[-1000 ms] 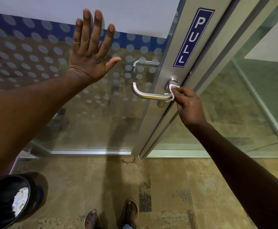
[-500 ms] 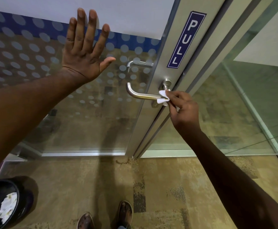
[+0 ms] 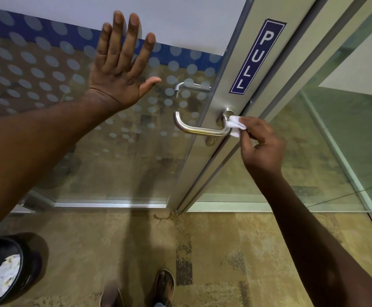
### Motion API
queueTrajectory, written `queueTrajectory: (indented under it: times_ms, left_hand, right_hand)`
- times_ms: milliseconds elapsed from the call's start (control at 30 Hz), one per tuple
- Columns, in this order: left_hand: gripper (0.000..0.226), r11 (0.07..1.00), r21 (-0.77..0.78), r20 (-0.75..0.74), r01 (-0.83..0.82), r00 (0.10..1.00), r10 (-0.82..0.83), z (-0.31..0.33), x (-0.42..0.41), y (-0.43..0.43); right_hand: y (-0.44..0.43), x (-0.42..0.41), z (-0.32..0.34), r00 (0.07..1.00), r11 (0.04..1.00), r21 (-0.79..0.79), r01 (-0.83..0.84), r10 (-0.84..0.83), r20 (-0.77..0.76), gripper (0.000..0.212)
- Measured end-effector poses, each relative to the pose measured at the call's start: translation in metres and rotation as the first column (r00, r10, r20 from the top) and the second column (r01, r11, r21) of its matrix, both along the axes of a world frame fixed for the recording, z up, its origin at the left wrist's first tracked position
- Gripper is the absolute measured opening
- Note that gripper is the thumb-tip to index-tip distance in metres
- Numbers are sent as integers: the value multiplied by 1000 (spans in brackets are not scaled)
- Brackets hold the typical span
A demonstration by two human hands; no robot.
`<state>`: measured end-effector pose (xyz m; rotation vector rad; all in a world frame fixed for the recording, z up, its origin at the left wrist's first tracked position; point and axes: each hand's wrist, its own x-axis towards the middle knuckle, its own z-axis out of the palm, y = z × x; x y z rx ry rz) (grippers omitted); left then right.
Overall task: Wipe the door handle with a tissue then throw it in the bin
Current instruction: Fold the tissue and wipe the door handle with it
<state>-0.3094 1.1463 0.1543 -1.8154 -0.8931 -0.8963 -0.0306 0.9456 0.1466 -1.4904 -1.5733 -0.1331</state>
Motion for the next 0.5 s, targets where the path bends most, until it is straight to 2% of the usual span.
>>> queueTrajectory:
  times_ms: [133,500]
  left_hand:
    - [78,1000,5,-6,-8,1000,8,-3,-1,-2]
    - [79,999,49,0,-24,1000,24,0,1,3]
  right_hand:
    - [6,6,3,998,998,-12,60,-60,-5,27]
    - [-1,9,3,998,978,-206,-42,53,47,28]
